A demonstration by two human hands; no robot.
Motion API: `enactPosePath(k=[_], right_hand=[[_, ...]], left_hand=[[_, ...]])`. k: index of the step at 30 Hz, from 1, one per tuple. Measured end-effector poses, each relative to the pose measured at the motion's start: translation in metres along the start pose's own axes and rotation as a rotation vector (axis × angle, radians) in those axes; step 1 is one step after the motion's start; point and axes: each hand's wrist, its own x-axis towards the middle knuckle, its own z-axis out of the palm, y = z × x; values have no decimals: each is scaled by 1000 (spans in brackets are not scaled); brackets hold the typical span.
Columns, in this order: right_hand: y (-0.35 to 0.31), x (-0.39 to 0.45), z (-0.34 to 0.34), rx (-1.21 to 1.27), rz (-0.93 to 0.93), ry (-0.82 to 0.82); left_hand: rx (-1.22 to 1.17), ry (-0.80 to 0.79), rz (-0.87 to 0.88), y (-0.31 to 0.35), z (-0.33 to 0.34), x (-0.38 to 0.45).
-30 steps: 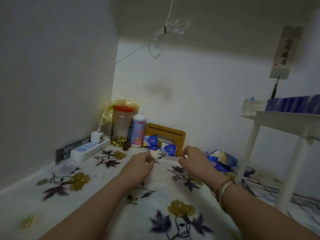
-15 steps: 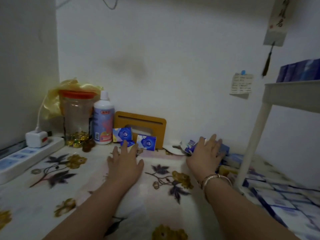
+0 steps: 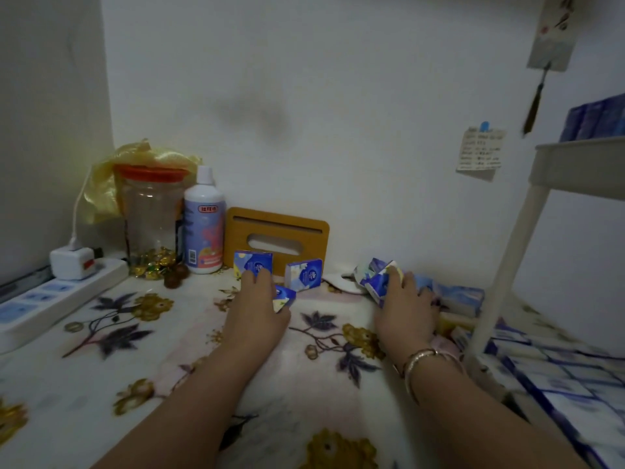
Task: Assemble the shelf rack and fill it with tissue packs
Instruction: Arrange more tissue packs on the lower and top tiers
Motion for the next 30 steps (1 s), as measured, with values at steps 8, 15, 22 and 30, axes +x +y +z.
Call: enactPosePath(k=[8,15,22,30], right_hand=[[-20,-42,-23,274,-163,1],[-42,-81,-53,763,-288,-2],[-31,-101,-101,1113,-304,-172],[-1,-122,-170,1434,-329,-201]], left_hand=[[-390,-117,-142,21,-10,-23],[-658,-99,-357,43,-34,-56],[-898,-80,-286,66,-66,-86],[-861,-94,-43,121,-119,-109]])
